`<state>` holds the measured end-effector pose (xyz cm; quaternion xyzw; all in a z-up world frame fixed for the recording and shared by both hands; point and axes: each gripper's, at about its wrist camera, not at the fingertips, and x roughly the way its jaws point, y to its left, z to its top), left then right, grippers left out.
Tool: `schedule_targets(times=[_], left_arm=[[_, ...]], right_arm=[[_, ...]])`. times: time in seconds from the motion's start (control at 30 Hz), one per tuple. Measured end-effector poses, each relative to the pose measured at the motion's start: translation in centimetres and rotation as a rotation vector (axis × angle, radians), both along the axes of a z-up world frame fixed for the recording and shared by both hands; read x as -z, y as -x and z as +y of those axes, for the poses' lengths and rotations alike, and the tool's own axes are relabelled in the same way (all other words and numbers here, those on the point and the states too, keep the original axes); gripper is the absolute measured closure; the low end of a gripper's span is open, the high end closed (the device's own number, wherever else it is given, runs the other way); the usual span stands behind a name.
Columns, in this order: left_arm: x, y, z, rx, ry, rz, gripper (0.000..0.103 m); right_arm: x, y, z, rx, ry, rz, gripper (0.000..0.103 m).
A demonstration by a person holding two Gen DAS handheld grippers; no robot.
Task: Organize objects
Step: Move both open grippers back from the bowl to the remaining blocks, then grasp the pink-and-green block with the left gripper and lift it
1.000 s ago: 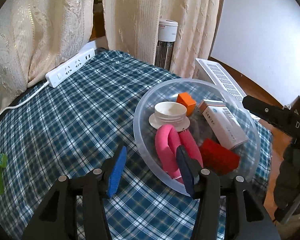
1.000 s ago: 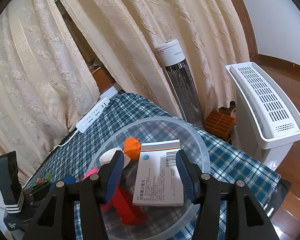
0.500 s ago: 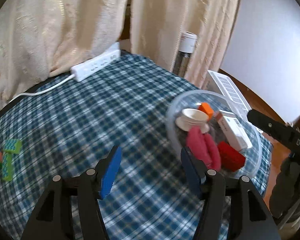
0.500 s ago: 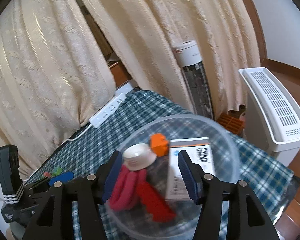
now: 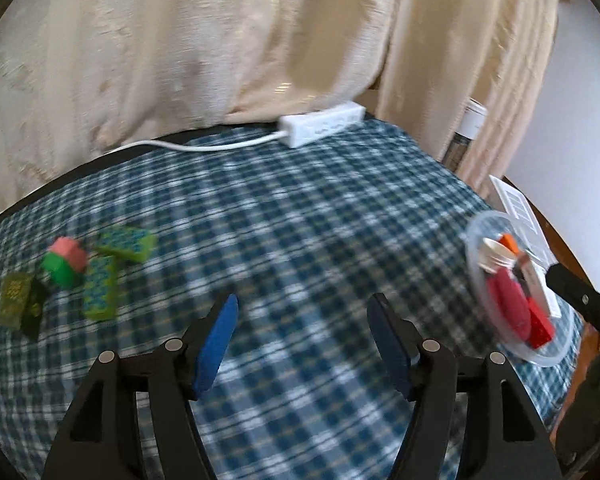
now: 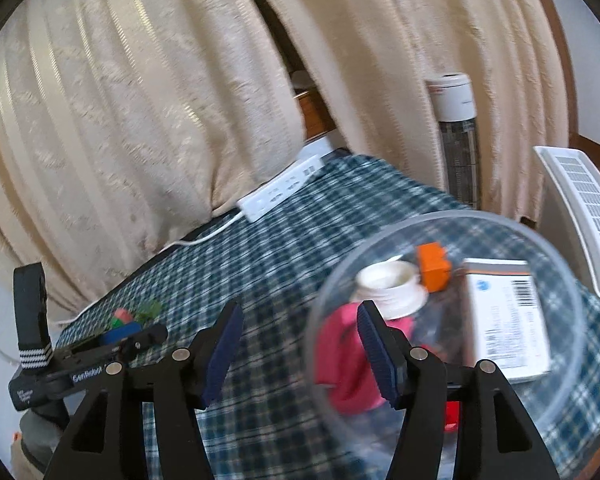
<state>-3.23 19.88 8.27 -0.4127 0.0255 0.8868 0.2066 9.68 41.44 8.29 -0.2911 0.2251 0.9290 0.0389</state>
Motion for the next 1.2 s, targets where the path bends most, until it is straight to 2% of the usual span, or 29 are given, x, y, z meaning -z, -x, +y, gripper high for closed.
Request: schedule_targets(times=[0.43,0.7,1.2], left_arm=[[0.1,1.8,-9.1,-0.157,0.0,0.009,0.034],[1.0,3.4,-13.4,-0.23,0.034,0.01,0.034],[2.1,7.1,-16.2,-0.269,0.069,0.034,0.034]], right_arm=[[0.8,2.8,-6.5,-0.137,-0.034,-0.051,0.04],[1.4,4.7,-10.1,-0.216,-0.05,-0.088,0.04],[3.1,6.9,-14.2,-0.316,-0.061,-0.147,0.04]])
